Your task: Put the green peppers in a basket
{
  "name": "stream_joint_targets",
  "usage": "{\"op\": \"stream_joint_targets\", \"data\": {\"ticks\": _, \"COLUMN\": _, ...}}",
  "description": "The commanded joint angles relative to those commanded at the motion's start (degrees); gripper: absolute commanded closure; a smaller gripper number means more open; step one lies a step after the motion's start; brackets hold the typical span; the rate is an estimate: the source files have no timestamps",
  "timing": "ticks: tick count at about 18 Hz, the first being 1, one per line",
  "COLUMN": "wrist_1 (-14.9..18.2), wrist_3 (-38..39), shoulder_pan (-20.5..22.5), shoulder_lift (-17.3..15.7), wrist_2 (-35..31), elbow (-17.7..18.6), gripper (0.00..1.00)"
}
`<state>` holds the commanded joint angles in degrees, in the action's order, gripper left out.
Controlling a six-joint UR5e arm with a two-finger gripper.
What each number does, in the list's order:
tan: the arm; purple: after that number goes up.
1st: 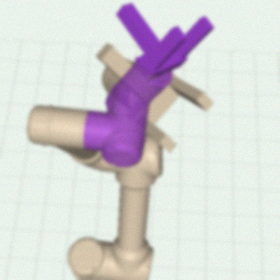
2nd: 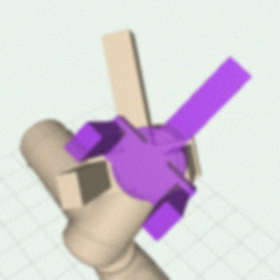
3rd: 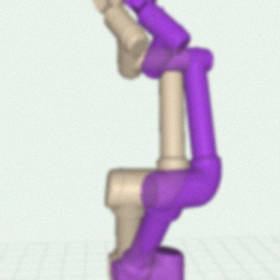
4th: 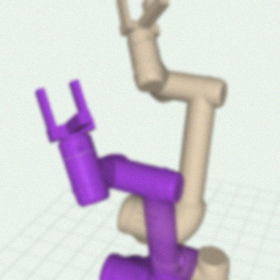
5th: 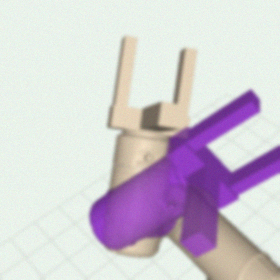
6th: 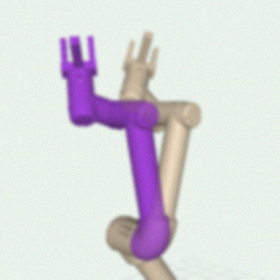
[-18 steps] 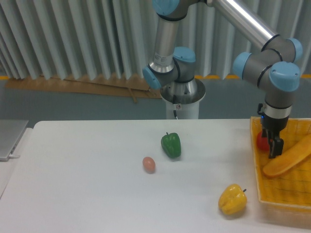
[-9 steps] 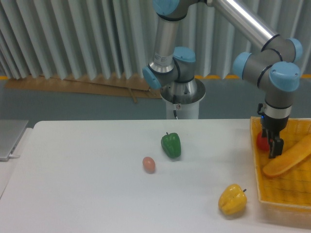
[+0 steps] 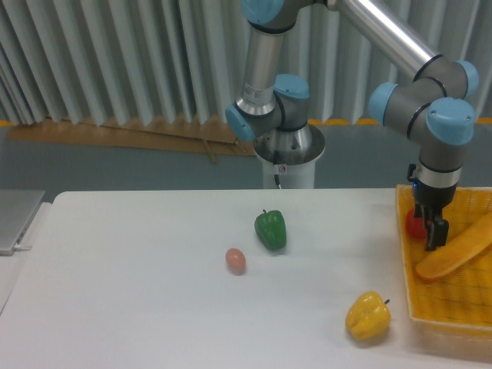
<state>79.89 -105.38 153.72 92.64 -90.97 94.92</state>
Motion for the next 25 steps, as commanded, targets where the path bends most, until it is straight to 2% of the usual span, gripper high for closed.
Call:
{"op": "stream_joint_targets", "data": {"ticks": 7, "wrist_1": -0.27, "wrist_3": 1.05, "shoulder_pan": 0.44, "shoulder_lift": 1.31, "wrist_2": 0.0, "elbow": 0.09, "gripper": 0.0}}
{"op": "stream_joint_targets", "data": {"ticks": 10, "wrist_1": 0.09, "wrist_3": 1.49, "shoulder_pan": 0.96, "shoulder_lift": 0.88, "wrist_2": -0.09, "elbow": 0.0, "gripper": 0.0}}
{"op": "stream_joint_targets", "data": {"ticks": 15, "wrist_1": 0.0, "wrist_3": 6.33, "shoulder_pan": 1.32, "shoulder_lift": 0.44, "wrist_2": -0.18, "elbow": 0.79, "gripper": 0.0}}
{"op": "stream_joint_targets", "data": {"ticks": 25, "wrist_1": 0.09, "wrist_3": 5.45, "shoulder_pan": 1.67, "shoulder_lift": 0.53, "wrist_2": 0.0, "elbow": 0.53, "gripper": 0.0}}
